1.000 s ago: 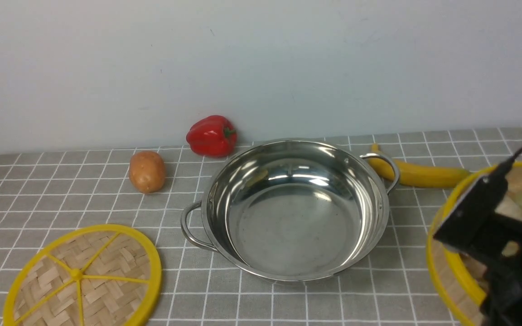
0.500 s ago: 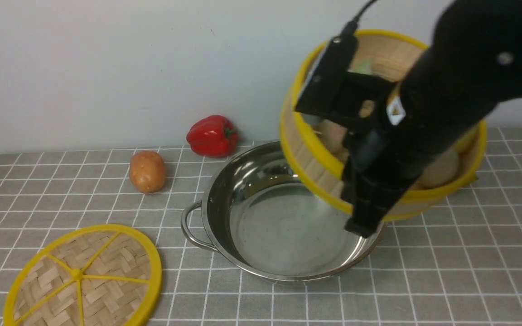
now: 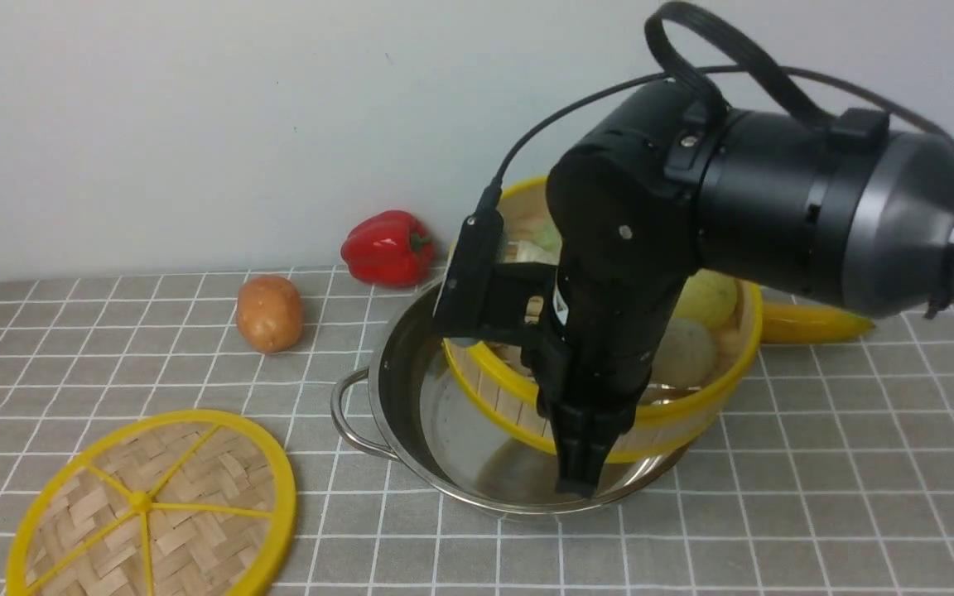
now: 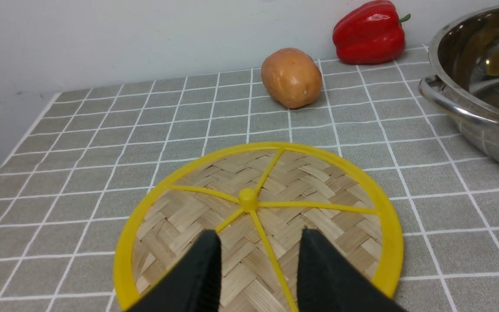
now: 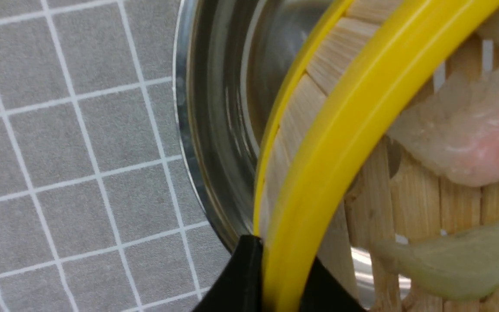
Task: Place the steamer in the pot on the grey tablecloth, and put the lid on the steamer.
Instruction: 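Place the bamboo steamer basket of food into the steel pot with the right gripper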
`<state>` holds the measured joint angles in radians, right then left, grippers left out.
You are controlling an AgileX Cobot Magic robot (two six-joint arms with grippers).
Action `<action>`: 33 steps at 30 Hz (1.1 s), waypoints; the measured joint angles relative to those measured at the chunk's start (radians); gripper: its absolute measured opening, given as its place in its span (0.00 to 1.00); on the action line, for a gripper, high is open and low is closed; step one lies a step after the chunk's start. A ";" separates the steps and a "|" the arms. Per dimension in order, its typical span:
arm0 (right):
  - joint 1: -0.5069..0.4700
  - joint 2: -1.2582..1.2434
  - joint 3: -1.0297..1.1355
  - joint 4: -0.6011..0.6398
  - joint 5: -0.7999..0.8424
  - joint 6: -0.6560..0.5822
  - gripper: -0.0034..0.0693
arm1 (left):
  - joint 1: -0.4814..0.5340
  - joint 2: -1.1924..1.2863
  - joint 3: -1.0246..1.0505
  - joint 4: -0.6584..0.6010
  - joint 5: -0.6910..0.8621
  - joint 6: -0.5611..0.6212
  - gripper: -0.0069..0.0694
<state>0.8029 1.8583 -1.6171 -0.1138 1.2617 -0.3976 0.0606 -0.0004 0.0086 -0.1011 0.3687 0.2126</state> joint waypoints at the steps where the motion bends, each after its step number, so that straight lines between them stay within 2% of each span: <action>1: 0.002 0.000 -0.002 -0.002 0.000 0.000 0.13 | 0.000 0.000 0.000 0.000 0.000 0.000 0.41; 10: 0.055 0.016 -0.026 -0.031 -0.005 -0.063 0.13 | 0.000 0.000 0.000 0.000 0.000 0.000 0.41; 20: 0.057 0.034 -0.026 -0.056 -0.005 -0.168 0.13 | 0.000 0.000 0.000 0.000 0.000 0.000 0.41; 33: 0.055 0.130 -0.028 -0.093 -0.006 -0.188 0.13 | 0.000 0.000 0.000 0.000 0.000 0.000 0.41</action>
<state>0.8578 1.9886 -1.6453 -0.2071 1.2559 -0.5852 0.0606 -0.0004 0.0086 -0.1011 0.3687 0.2126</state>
